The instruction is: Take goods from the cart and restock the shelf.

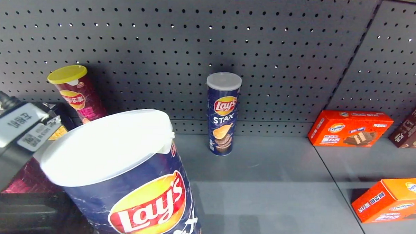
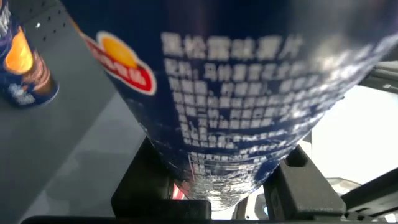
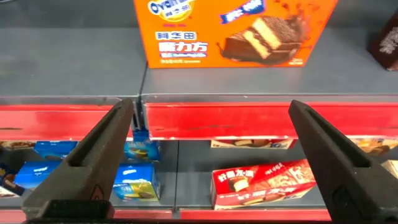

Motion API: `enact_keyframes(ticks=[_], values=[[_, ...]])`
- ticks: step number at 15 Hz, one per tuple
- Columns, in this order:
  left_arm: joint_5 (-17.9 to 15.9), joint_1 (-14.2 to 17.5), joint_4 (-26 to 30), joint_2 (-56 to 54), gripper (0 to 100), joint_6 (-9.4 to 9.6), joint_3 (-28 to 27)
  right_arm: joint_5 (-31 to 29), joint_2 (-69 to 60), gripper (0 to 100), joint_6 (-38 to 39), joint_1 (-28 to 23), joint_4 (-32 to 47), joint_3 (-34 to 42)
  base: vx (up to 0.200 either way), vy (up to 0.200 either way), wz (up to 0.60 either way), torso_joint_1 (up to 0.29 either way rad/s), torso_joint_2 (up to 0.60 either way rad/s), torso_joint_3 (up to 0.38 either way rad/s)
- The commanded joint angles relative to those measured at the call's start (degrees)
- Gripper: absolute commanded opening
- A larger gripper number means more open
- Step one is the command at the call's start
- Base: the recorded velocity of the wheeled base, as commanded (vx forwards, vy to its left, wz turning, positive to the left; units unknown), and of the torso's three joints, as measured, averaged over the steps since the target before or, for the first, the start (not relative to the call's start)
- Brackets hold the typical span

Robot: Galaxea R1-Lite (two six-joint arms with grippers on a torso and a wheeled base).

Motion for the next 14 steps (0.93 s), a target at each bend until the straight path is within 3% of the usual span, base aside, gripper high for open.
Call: enact_keyframes(ticks=[1,10,11,14], values=[[0.0,0.1,-0.1,-0.6,0,-0.01,0.5,0.0,0.1,100,0.0,0.0,0.0,0.0,0.0,0.0,0.0,0.0,0.0,0.0],[1.3,0.5,0.2,-4.1,0,-0.18,2.6,-0.7,2.2,100,1.2,-0.5,-0.6,-1.1,0.0,0.0,0.0,0.0,0.0,0.0],[1.7,0.5,0.3,-4.4,0,-0.18,2.5,-0.4,9.7,100,2.6,-1.1,-4.2,-7.8,0.0,0.0,0.0,0.0,0.0,0.0],[2.0,0.4,0.2,-4.3,0,-0.18,2.8,2.3,17.9,100,3.2,1.2,-1.6,-17.1,0.0,0.0,0.0,0.0,0.0,0.0]])
